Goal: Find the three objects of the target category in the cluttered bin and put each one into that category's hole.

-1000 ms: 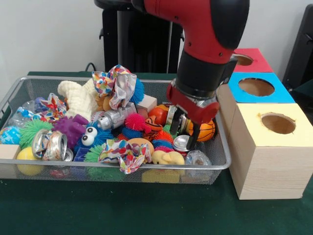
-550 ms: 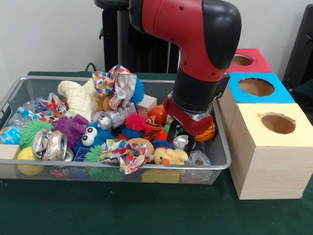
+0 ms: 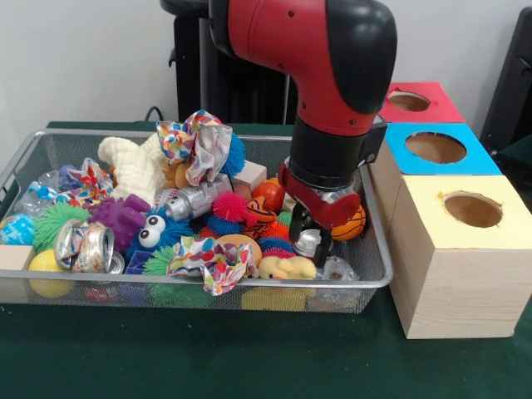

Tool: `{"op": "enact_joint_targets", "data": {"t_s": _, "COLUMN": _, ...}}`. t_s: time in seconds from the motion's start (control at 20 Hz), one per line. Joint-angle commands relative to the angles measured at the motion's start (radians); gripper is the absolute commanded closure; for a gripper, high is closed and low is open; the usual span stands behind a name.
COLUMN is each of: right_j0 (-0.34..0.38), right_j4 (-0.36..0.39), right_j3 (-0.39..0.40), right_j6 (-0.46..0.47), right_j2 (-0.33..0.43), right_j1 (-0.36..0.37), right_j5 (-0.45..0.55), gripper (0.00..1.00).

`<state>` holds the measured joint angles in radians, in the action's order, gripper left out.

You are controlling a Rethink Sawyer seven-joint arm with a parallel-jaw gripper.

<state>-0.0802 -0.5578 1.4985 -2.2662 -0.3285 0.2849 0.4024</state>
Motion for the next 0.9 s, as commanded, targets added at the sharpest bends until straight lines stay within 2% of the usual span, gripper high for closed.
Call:
{"op": "enact_joint_targets", "data": {"t_s": 0.05, "right_j0": 0.040, "right_j4": -0.071, "right_j3": 0.117, "right_j6": -0.164, "right_j2": 0.224, "right_j1": 0.080, "right_j5": -0.011, "gripper": 0.00}}
{"op": "enact_joint_targets", "data": {"t_s": 0.25, "right_j0": 0.069, "right_j4": -0.081, "right_j3": 0.123, "right_j6": -0.152, "right_j2": 0.249, "right_j1": 0.119, "right_j5": -0.007, "gripper": 0.00}}
{"op": "enact_joint_targets", "data": {"t_s": 0.55, "right_j0": 0.053, "right_j4": -0.049, "right_j3": 0.061, "right_j6": -0.172, "right_j2": 0.170, "right_j1": 0.140, "right_j5": 0.066, "gripper": 0.00}}
{"op": "enact_joint_targets", "data": {"t_s": 0.65, "right_j0": 0.069, "right_j4": -0.051, "right_j3": 0.062, "right_j6": -0.158, "right_j2": 0.189, "right_j1": 0.143, "right_j5": 0.063, "gripper": 0.00}}
{"op": "enact_joint_targets", "data": {"t_s": 0.9, "right_j0": 0.123, "right_j4": -0.042, "right_j3": 0.086, "right_j6": -0.112, "right_j2": 0.270, "right_j1": 0.100, "right_j5": -0.107, "gripper": 0.00}}
